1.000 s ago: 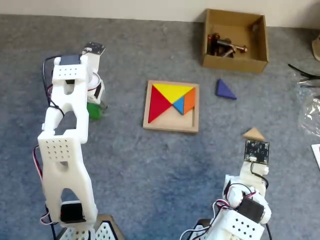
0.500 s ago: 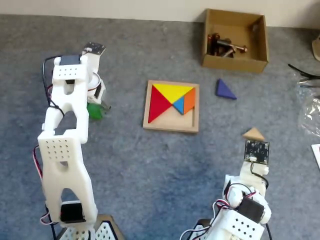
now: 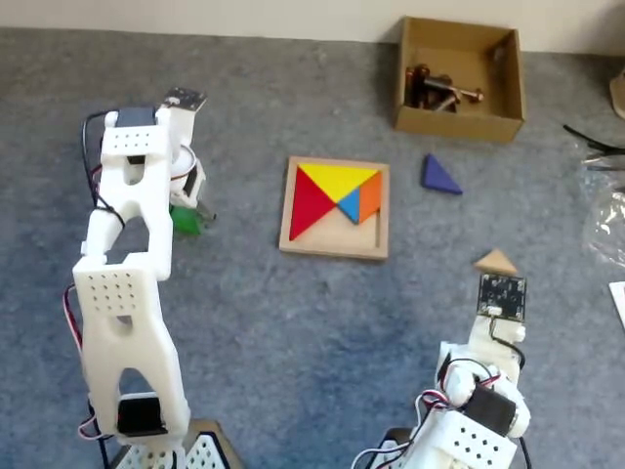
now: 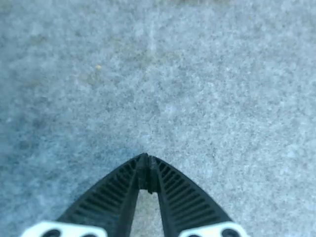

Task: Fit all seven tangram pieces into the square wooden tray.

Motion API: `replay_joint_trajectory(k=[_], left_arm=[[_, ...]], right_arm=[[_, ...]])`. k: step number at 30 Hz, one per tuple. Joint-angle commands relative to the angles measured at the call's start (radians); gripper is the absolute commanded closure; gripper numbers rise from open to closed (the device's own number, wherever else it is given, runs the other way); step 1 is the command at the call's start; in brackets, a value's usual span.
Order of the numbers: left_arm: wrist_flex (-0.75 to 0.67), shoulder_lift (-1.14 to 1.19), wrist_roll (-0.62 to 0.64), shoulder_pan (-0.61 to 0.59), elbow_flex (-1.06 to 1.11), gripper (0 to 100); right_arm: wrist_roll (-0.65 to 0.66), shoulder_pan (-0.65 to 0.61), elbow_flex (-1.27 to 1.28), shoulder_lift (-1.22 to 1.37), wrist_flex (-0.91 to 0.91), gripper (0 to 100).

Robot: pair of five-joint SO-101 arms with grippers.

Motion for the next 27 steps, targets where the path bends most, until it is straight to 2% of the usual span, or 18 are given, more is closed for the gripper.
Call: replay_joint_trajectory(k=[1, 10, 17, 27], left_arm=[[0.012, -0.019, 0.002, -0.031, -0.016, 80], [0.012, -0.019, 0.002, -0.031, -0.015, 82], [0.015, -0.018, -0.003, -0.025, -0.013, 97], [0.015, -0.019, -0.005, -0.025, -0.013, 97]], right_arm=[[-0.002, 0.015, 0.116, -0.015, -0.018, 99.3], [-0.002, 0.015, 0.116, -0.015, -0.018, 99.3], [-0.002, 0.015, 0.116, -0.015, -0.018, 99.3], [-0.002, 0.015, 0.116, -0.015, -0.018, 99.3]])
